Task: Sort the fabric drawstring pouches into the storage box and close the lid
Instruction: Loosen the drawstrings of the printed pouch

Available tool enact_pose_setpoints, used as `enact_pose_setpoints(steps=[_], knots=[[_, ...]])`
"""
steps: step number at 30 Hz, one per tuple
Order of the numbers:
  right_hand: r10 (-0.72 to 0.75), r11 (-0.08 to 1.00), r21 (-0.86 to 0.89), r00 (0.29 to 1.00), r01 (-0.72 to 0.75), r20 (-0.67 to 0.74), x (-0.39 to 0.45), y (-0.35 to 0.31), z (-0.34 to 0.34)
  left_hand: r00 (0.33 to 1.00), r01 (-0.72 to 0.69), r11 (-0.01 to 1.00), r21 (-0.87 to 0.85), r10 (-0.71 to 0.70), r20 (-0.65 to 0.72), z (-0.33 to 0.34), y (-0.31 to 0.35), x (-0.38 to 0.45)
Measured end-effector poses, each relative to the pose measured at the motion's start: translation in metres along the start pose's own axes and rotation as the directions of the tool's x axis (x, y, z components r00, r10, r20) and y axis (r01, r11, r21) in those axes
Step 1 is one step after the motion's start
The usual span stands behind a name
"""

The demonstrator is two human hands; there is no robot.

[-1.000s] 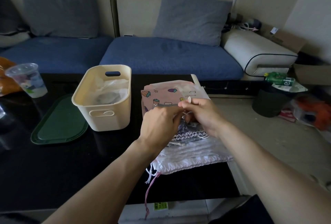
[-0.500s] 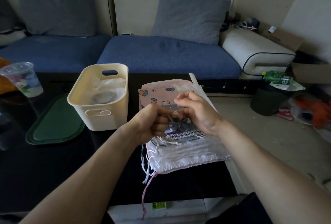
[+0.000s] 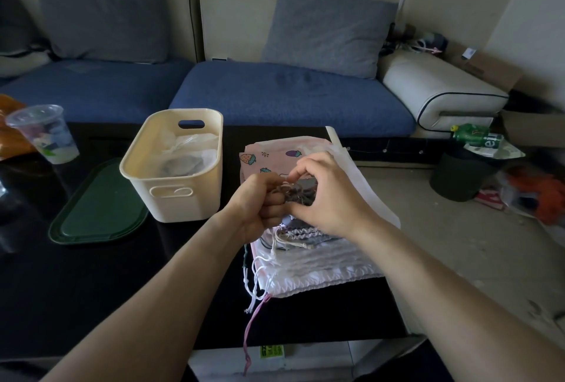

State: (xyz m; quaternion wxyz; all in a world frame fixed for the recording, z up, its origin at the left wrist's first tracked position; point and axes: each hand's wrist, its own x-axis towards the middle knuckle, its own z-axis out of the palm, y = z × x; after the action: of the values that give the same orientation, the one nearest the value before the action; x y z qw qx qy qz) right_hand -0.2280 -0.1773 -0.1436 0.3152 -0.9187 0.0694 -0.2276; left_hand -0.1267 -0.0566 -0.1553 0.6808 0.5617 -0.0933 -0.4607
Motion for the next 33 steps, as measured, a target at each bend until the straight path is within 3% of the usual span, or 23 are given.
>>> enact_pose_setpoints(steps=[4, 8, 13, 15, 17, 19, 21, 27, 30, 33], knots=[[0.046, 0.999, -0.027, 0.998, -0.047, -0.051, 0.004, 0.009, 0.002, 1.0, -0.002, 0.996, 0.084, 0.0, 0.018, -0.001, -0.001, 0.001], [0.058, 0.998, 0.011, 0.997, -0.059, 0.058, 0.003, 0.015, 0.002, 0.999, -0.037, 0.991, 0.131, 0.038, -0.006, -0.002, -0.001, 0.0], [0.081, 0.996, 0.051, 0.991, -0.076, -0.11, 0.004, 0.01, 0.001, 0.969, -0.158, 0.931, 0.33, 0.21, -0.128, 0.003, 0.0, -0.008], [0.18, 0.976, 0.138, 0.981, -0.169, -0.071, 0.005, 0.004, 0.0, 0.959, -0.181, 0.905, 0.386, 0.249, -0.135, 0.005, 0.0, -0.008], [0.33, 0.868, 0.352, 0.937, -0.349, 0.113, 0.005, -0.001, -0.003, 0.953, -0.191, 0.884, 0.426, 0.272, -0.137, 0.006, -0.001, -0.007], [0.404, 0.629, 0.576, 0.853, -0.521, 0.331, 0.005, -0.003, -0.008, 0.94, -0.22, 0.849, 0.481, 0.316, -0.128, 0.005, -0.001, -0.007], [0.396, 0.419, 0.698, 0.809, -0.581, 0.435, 0.005, -0.001, -0.014, 0.916, -0.268, 0.789, 0.552, 0.387, -0.108, 0.004, -0.003, -0.005], [0.438, 0.275, 0.781, 0.796, -0.56, 0.417, 0.009, 0.002, -0.016, 0.807, -0.381, 0.626, 0.68, 0.584, -0.086, 0.002, -0.001, -0.005], [0.488, 0.137, 0.793, 0.737, -0.594, 0.468, 0.012, 0.002, -0.019, 0.791, -0.403, 0.568, 0.718, 0.611, -0.04, 0.003, -0.002, -0.007], [0.428, 0.051, 0.759, 0.701, -0.649, 0.57, 0.014, 0.005, -0.022, 0.788, -0.406, 0.571, 0.714, 0.614, -0.043, 0.002, -0.004, -0.006]])
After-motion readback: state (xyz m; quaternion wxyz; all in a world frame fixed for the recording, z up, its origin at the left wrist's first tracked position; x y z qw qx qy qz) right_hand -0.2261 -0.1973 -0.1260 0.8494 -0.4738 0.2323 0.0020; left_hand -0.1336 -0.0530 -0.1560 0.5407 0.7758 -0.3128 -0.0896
